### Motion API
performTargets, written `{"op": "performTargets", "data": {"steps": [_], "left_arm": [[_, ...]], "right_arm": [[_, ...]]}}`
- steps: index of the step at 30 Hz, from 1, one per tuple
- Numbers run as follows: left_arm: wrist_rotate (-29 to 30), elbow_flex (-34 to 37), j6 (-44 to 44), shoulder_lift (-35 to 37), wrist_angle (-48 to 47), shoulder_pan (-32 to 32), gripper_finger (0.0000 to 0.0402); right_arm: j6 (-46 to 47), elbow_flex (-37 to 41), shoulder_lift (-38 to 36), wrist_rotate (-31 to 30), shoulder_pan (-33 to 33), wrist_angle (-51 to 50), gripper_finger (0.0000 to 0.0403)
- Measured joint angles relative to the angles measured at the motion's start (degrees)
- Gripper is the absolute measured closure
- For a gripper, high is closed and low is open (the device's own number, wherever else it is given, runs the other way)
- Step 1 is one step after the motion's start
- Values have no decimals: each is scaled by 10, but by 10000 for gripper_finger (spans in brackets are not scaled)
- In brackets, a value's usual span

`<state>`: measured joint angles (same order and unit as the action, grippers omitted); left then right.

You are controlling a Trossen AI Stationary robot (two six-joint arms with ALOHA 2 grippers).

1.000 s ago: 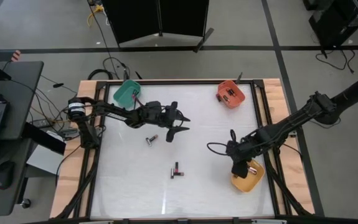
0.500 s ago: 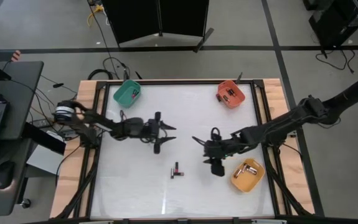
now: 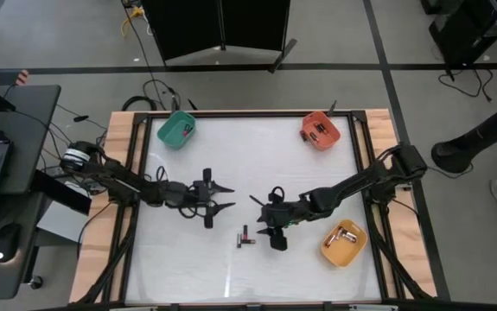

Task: Sort batteries
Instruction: Put the black battery into the orange bin

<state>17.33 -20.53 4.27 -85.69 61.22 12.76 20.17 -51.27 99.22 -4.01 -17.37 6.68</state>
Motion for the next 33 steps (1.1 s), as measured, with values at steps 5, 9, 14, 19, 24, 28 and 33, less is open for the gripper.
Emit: {"op": "performTargets", "data": {"steps": [5, 9, 14, 19, 24, 28, 33], "left_arm": [[32, -1, 0, 0, 2, 32, 204], [60, -1, -9, 0, 2, 48, 204], [70, -2, -36, 0, 2, 62, 204], [86, -2, -45, -1, 2, 79, 204], [101, -2, -45, -1, 2, 88, 204], [103, -2, -45, -1, 2, 88, 204], [112, -2, -46, -1, 2, 88, 204]], "right_arm": [[-41, 0, 21, -54, -9, 15, 194], [-37, 0, 33, -51, 1, 44, 195], [-13, 0, 54, -30, 11, 89, 196], [-16, 0, 66, -17, 1, 90, 199], [-13, 0, 66, -22, -38, 103, 201], [-8, 0, 66, -59, -54, 102, 202], [-8, 0, 66, -70, -55, 111, 202]]}}
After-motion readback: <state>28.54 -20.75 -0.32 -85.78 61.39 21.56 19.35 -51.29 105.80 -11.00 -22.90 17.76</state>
